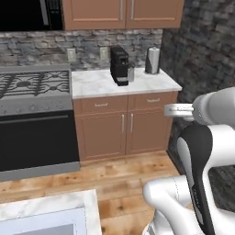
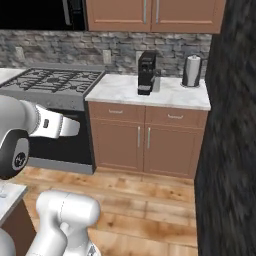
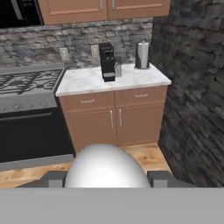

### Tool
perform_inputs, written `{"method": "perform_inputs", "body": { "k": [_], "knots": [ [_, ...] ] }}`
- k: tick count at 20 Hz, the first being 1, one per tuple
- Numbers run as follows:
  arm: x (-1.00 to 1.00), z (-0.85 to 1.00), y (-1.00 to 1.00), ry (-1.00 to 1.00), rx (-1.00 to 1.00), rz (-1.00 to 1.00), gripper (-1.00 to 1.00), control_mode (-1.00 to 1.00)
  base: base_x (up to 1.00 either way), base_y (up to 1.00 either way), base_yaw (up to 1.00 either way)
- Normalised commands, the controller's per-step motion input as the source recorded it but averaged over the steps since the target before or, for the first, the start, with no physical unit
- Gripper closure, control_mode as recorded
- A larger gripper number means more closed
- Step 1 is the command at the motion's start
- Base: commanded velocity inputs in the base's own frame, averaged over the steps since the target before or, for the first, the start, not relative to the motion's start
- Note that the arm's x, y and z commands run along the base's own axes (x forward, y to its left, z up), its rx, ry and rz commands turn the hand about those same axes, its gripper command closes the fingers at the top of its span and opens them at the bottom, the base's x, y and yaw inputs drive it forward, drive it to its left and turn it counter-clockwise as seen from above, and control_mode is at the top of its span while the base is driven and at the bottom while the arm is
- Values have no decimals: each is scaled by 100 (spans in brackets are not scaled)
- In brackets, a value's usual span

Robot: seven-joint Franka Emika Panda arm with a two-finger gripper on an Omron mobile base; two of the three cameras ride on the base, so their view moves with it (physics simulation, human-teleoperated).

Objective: Pick the egg and butter from the fridge and place them by the bowl for mixing.

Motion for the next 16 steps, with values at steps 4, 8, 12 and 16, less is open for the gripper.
{"method": "perform_inputs", "body": {
  "k": [4, 8, 12, 16],
  "knots": [
    [0, 0, 0, 0, 0, 0, 100, 100, 70, -20, 10],
    [0, 0, 0, 0, 0, 0, 100, 100, 68, -20, 13],
    [0, 0, 0, 0, 0, 0, 100, 100, 57, -18, 20],
    [0, 0, 0, 0, 0, 0, 100, 100, 52, -17, 26]
  ]
}}
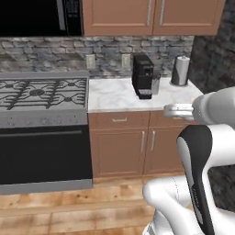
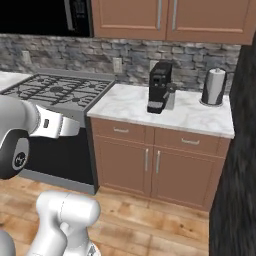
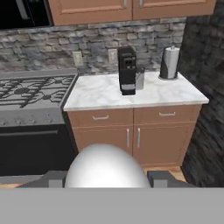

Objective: Pick the egg and butter from the fridge and place them by the bowl for mixing.

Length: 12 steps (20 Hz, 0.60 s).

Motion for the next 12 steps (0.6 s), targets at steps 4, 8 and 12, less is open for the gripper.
{"method": "perform_inputs", "body": {
  "k": [4, 8, 12],
  "knots": [
    [0, 0, 0, 0, 0, 0, 100, 100, 47, -16, 31],
    [0, 0, 0, 0, 0, 0, 100, 100, 39, -14, 43],
    [0, 0, 0, 0, 0, 0, 100, 100, 28, -13, 55]
  ]
}}
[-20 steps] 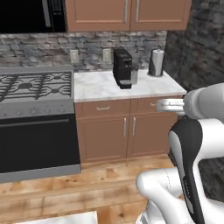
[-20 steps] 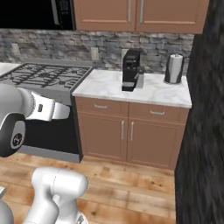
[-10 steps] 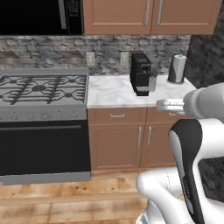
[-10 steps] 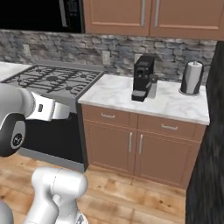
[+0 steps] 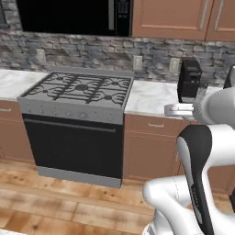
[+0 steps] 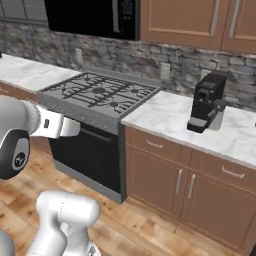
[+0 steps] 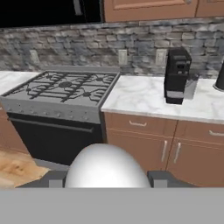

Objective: Pick the egg and butter from the fridge and place them by the bowl for mixing.

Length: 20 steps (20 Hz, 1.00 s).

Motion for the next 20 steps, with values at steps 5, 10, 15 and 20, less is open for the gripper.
{"method": "perform_inputs", "body": {
  "k": [5, 10, 15, 20],
  "knots": [
    [0, 0, 0, 0, 0, 0, 100, 100, 31, -13, 53],
    [0, 0, 0, 0, 0, 0, 100, 100, 44, -16, 39],
    [0, 0, 0, 0, 0, 0, 100, 100, 56, -18, 27],
    [0, 0, 0, 0, 0, 0, 100, 100, 52, -18, 31]
  ]
}}
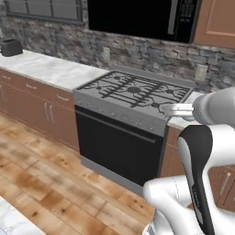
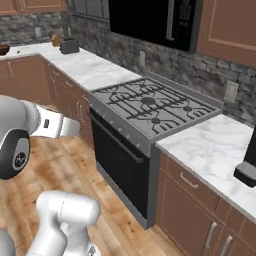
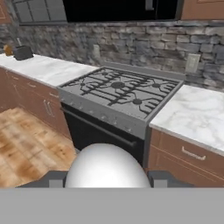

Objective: Pick the egg and butter from the fridge and place them by the bowl for mixing.

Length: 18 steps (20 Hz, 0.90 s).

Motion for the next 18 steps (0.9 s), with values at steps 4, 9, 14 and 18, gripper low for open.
{"method": "perform_inputs", "body": {
  "k": [4, 9, 14, 18],
  "knots": [
    [0, 0, 0, 0, 0, 0, 100, 100, 49, -16, 36],
    [0, 0, 0, 0, 0, 0, 100, 100, 42, -14, 43],
    [0, 0, 0, 0, 0, 0, 100, 100, 45, -15, 39],
    [0, 0, 0, 0, 0, 0, 100, 100, 55, -13, 21]
  ]
}}
